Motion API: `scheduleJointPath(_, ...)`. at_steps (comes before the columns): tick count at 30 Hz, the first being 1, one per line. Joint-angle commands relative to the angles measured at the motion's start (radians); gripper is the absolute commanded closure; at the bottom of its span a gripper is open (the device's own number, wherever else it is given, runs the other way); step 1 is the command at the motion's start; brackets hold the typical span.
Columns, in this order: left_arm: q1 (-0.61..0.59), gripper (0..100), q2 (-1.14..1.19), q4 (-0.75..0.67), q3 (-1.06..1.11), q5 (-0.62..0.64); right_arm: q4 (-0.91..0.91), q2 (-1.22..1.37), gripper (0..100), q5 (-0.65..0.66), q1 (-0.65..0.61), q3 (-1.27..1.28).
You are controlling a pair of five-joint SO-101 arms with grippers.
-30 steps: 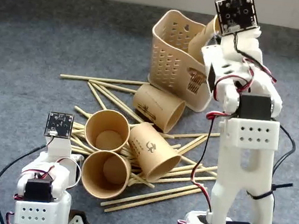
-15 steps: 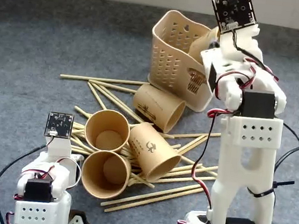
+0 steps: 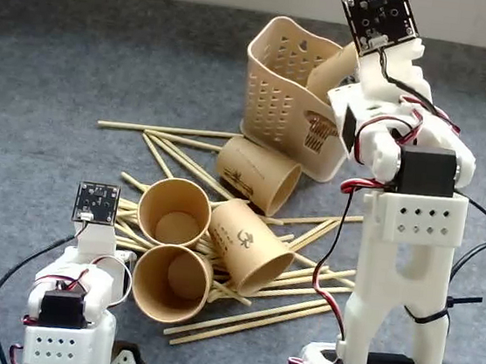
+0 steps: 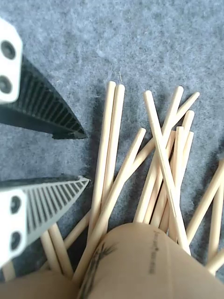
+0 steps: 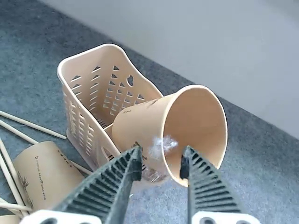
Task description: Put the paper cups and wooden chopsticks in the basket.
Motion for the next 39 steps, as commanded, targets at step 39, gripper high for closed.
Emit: scheduleJointPath(39, 0.001, 86, -0.007, 0.002, 0.019, 0.0, 0.077, 0.094, 80.0, 0.164, -0.015, -0.113)
